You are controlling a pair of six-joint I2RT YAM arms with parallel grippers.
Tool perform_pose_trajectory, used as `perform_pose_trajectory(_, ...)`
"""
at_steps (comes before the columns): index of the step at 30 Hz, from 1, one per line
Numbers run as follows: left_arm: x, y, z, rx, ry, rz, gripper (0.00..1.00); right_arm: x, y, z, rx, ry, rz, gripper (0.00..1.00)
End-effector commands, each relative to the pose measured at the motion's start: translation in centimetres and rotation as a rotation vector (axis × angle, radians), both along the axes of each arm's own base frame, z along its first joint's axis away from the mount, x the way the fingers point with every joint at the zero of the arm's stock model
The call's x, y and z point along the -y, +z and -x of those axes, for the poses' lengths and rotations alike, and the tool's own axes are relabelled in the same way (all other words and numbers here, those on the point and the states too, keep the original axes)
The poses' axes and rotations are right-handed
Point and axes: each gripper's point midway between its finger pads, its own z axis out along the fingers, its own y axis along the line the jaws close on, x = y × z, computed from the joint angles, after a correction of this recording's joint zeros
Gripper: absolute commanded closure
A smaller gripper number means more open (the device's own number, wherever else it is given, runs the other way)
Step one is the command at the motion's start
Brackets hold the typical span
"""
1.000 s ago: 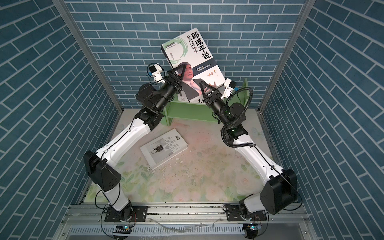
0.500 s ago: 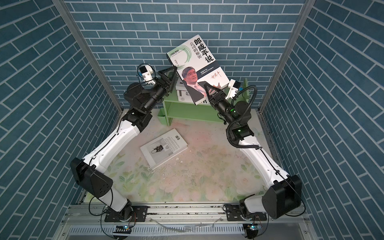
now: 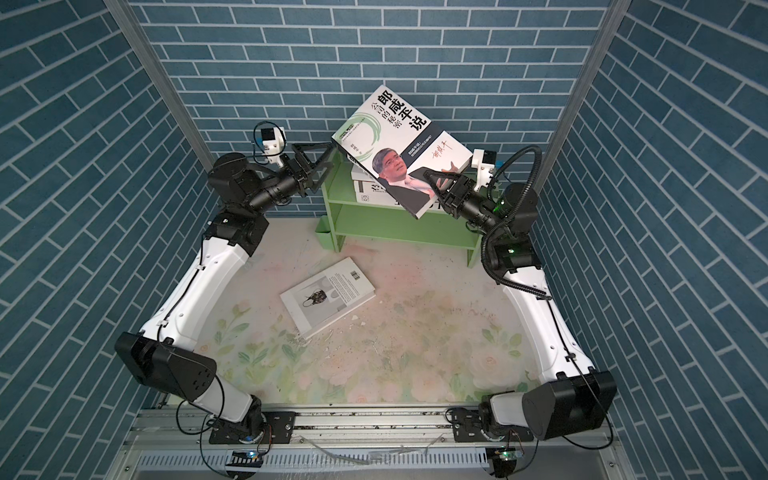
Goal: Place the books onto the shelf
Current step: 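Tilt the portrait book flat with both grippers above the stack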
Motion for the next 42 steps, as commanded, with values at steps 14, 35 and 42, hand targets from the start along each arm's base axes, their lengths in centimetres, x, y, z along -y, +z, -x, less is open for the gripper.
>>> perform_pose_trajectory(14,1.2,1.6,1.1,0.059,-0.124,0.052,0.27,-0.2,2.7,3.5,0.057,0.144,0.019,0.55)
perform_pose_trajectory(35,0.9,2.4,1.0,0.113,-0.139,0.159,0.35,0.1,2.8,2.1,0.032,0.169,-0.016,0.56)
perform_pose_trajectory(42,0.9,2.1,0.6,0.105,-0.133,0.162,0.36,0.2,2.6,1.9,0.031,0.175,-0.012,0.56)
